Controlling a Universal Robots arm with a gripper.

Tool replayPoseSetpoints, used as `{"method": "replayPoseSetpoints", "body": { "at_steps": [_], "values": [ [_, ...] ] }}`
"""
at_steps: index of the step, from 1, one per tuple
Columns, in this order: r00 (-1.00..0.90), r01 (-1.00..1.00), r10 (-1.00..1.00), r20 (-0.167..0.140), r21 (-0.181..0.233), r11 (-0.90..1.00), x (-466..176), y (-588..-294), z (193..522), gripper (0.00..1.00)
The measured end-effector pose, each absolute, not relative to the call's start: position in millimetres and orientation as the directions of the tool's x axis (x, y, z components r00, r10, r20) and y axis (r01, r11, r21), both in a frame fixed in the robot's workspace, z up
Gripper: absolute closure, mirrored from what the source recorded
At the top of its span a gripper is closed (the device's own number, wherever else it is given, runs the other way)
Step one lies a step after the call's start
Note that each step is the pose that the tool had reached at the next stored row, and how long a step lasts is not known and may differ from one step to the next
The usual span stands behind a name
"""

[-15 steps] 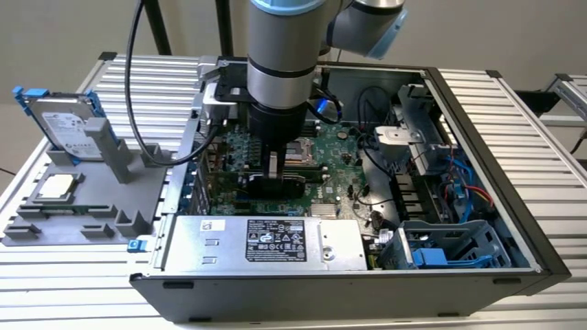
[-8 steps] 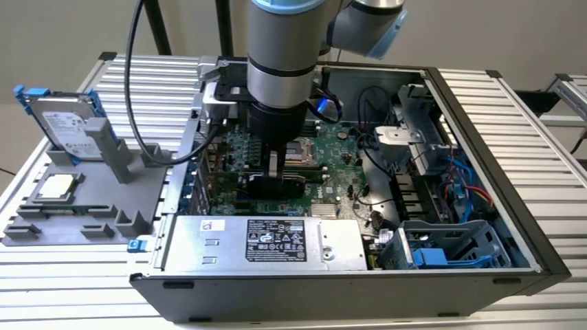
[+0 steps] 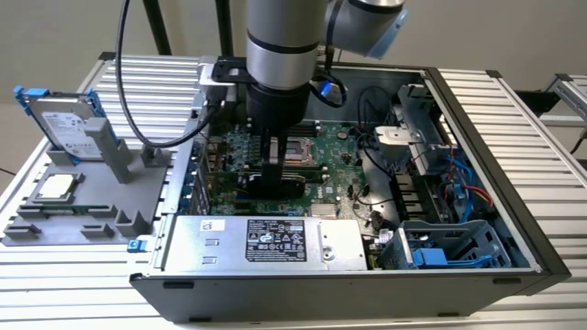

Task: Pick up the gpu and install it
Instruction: 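Press down on the gpu until it lock into place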

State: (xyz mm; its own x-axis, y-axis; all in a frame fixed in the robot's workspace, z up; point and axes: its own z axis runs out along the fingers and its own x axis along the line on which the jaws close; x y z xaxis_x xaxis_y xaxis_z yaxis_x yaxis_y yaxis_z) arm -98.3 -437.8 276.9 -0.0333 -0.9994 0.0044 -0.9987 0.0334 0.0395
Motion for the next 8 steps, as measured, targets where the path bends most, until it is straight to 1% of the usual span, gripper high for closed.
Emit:
{"method": "replayPoseSetpoints", "body": {
  "at_steps": [4,8],
  "values": [
    [-0.033,-0.999,-0.999,0.004,0.039,0.033,-98.3,-437.8,284.5,0.0],
    [-0.033,-0.999,-0.999,0.004,0.039,0.033,-98.4,-437.6,284.5,0.0]
  ]
}}
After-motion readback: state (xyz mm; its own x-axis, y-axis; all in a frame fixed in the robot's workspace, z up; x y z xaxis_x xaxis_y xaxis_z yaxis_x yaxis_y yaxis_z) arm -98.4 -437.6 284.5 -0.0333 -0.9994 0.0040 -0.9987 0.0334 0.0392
